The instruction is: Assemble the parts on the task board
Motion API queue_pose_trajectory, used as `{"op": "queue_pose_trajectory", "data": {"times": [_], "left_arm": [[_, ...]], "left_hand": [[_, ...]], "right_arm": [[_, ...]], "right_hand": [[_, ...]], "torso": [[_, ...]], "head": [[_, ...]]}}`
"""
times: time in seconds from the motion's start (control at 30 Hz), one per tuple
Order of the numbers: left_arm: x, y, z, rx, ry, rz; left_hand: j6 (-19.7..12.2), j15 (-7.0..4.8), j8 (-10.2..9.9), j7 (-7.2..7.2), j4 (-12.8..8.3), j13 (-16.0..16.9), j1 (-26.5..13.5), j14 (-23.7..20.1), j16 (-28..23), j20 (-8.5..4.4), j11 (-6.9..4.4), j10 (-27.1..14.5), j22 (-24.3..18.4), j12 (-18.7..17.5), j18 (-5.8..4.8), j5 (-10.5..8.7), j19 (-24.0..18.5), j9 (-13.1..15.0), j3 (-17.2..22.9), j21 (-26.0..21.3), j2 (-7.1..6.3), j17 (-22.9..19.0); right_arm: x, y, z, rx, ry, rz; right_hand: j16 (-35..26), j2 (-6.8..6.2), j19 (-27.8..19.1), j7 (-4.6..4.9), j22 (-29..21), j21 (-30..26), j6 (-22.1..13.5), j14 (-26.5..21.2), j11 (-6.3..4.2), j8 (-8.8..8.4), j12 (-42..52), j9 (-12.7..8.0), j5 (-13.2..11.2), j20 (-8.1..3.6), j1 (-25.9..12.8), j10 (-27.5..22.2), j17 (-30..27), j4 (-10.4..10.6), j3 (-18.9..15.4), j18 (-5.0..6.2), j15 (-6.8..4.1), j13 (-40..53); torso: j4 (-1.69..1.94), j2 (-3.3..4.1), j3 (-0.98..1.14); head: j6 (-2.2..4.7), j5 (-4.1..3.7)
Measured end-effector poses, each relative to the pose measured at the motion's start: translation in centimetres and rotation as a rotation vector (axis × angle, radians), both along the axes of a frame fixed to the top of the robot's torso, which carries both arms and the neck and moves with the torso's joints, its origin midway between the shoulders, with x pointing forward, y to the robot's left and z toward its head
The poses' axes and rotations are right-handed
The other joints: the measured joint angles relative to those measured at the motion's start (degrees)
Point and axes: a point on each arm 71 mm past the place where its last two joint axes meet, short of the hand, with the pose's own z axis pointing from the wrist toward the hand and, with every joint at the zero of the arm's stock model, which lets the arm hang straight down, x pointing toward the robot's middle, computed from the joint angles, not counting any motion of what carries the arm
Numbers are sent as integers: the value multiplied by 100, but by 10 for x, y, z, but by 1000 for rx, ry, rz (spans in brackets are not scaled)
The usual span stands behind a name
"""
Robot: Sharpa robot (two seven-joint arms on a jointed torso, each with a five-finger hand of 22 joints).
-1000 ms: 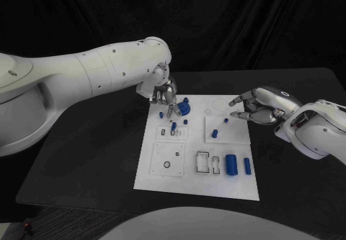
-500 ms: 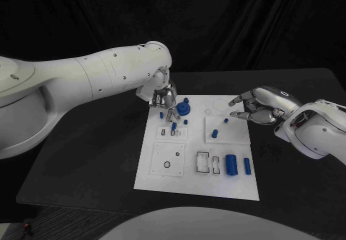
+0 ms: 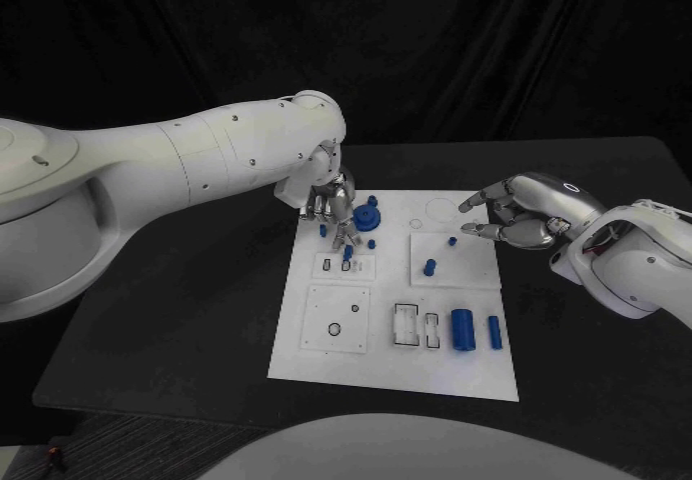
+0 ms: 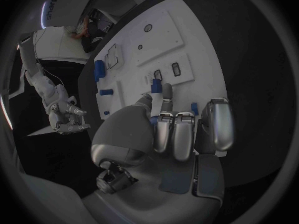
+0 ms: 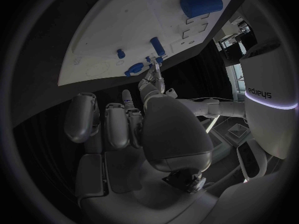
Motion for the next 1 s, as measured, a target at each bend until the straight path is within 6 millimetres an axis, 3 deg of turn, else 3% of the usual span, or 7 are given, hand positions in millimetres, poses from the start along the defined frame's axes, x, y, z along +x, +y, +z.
{"op": "queue_pose_trajectory", "data": {"times": [1.0], "left_arm": [[0,-5,-4,-18,-2,-2]], "left_hand": [[-22,0,1,-22,-182,0,28,0,0,-1,-21,20,-1,0,0,193,-44,93,151,-81,28,0]], "right_arm": [[1,0,0,-1,1,-1]], "right_hand": [[0,0,0,-20,4,-23,20,0,0,0,3,-5,20,0,0,0,-10,0,0,0,0,-1]], "torso": [[0,7,-4]], "head": [[0,16]]}}
